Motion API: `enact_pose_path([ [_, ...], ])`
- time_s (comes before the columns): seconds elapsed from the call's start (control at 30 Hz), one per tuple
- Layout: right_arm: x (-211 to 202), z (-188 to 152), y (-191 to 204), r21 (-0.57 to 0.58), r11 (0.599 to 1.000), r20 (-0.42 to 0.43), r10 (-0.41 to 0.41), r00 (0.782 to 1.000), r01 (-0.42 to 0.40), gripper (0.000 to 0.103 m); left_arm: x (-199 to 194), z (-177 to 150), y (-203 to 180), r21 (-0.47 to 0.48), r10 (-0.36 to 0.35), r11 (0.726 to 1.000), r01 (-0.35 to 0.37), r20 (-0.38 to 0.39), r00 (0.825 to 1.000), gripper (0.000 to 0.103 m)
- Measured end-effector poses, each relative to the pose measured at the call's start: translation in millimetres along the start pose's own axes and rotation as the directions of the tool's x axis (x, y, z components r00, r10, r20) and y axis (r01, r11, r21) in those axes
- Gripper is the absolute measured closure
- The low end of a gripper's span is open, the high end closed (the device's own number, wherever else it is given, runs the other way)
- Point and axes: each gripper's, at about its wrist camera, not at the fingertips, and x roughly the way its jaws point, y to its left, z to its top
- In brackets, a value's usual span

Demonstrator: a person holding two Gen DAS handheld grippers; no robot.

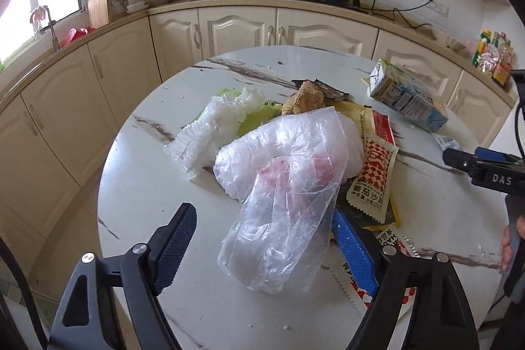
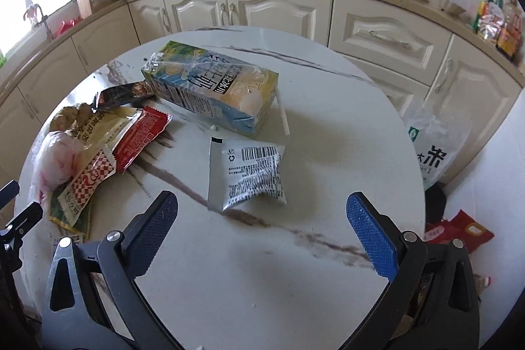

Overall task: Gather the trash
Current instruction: 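Grasp the clear plastic bag with the left tool while the right tool grasps the foil packet, then carry both items over the blue wastebasket and open both tools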

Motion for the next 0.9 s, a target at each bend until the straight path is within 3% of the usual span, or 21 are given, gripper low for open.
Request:
enact_pose_path([
  [0.2,23.4,10.3,7.4,-0.047,0.999,-0.052,-0.006,0.999,0.004,0.006,23.1,9.7,8.2,0.02,-0.009,1.0,0.01,-0.012,1.0,0.044],
  [0.23,23.3,10.8,6.9,-0.049,0.999,-0.051,-0.011,0.999,0.008,0.009,22.7,9.8,8.0,0.021,-0.023,1.0,0.023,-0.011,1.0,0.057],
  [0.3,21.1,11.1,4.6,-0.043,0.999,-0.046,-0.008,0.999,0.006,0.018,19.9,10.2,10.3,0.019,-0.051,0.999,0.051,-0.015,0.999,0.072],
  [0.37,18.7,12.4,0.0,-0.036,0.999,-0.037,-0.006,0.999,0.005,0.043,18.9,10.4,14.7,0.018,-0.069,0.997,0.07,-0.015,0.997,0.079],
  [0.5,11.4,9.8,-11.8,-0.015,0.999,-0.027,0.036,0.999,-0.037,0.063,-1.3,4.4,24.4,-0.001,-0.115,0.993,0.115,0.016,0.993,0.082],
  [0.67,-6.2,-2.4,-20.1,0.01,0.997,0.002,0.073,0.997,-0.073,0.066,-32.7,-1.9,27.5,0.0,-0.182,0.983,0.183,0.06,0.981,0.083],
  [0.9,-53.4,-16.2,-8.4,0.011,0.993,0.072,0.112,0.991,-0.113,0.066,-85.4,-21.4,39.7,0.014,-0.222,0.975,0.222,0.132,0.966,0.083],
])
